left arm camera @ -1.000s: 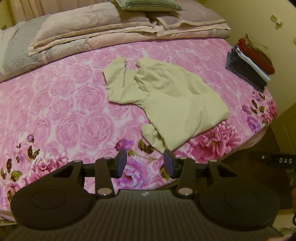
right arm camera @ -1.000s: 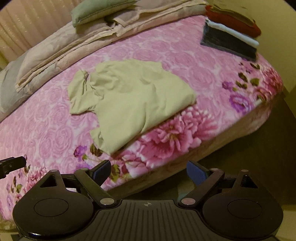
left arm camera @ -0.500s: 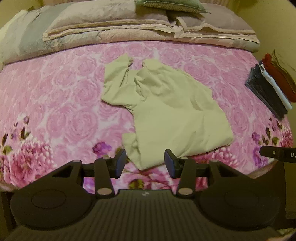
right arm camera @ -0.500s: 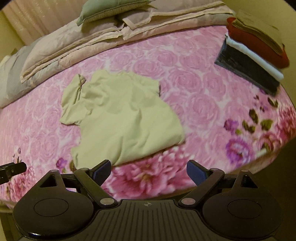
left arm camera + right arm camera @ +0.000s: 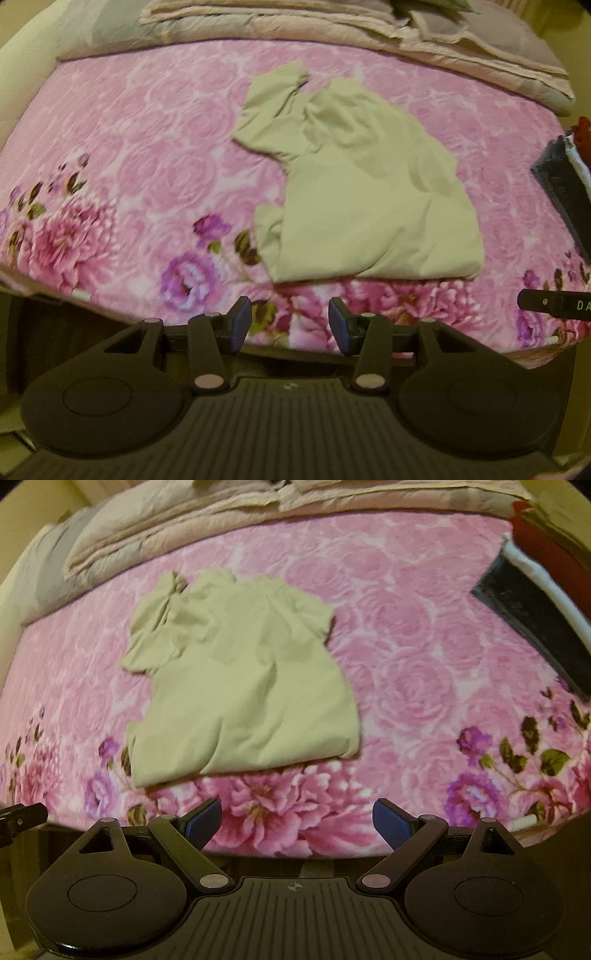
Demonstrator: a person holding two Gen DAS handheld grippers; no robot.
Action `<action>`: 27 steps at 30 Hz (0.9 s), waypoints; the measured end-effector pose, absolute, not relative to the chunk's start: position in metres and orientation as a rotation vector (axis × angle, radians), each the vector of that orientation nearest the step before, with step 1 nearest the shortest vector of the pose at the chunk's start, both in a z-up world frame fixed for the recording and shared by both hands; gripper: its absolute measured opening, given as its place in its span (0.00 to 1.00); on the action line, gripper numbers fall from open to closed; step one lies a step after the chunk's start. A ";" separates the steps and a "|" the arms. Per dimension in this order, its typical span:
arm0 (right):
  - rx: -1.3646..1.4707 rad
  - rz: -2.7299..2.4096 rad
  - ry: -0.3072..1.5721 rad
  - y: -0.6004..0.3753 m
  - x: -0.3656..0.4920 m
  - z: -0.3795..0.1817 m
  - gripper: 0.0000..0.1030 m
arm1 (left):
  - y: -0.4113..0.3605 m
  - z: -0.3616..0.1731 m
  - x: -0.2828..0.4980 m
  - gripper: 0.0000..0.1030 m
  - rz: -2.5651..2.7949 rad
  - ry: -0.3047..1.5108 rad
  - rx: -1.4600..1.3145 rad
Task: Fold clothes
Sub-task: 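Lay the shirt flat on the bed and open both grippers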
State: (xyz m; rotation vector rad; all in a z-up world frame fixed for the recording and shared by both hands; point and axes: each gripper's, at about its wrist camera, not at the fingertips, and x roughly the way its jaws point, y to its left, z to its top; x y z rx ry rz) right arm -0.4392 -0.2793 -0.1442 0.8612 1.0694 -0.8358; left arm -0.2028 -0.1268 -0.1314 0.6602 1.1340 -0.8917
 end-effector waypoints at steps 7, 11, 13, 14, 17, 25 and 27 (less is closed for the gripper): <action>0.863 -0.826 1.093 -0.279 -0.409 -0.153 0.89 | -0.124 -0.141 -0.169 0.40 -0.862 1.176 0.647; 0.884 -0.866 1.068 -0.285 -0.396 -0.152 0.89 | -0.142 -0.139 -0.139 0.40 -0.900 1.152 0.655; 0.898 -0.910 1.044 -0.293 -0.392 -0.150 0.89 | -0.152 -0.137 -0.124 0.40 -0.928 1.135 0.654; 0.900 -0.940 1.036 -0.298 -0.391 -0.149 0.89 | -0.157 -0.136 -0.115 0.41 -0.941 1.128 0.654; 0.931 -1.041 0.992 -0.314 -0.388 -0.146 0.89 | -0.175 -0.138 -0.088 0.42 -0.969 1.107 0.663; 1.061 -1.237 0.911 -0.327 -0.402 -0.158 0.89 | -0.217 -0.174 -0.029 0.42 -1.016 1.113 0.714; 1.088 -1.262 0.919 -0.327 -0.408 -0.167 0.89 | -0.225 -0.187 -0.019 0.43 -1.018 1.130 0.712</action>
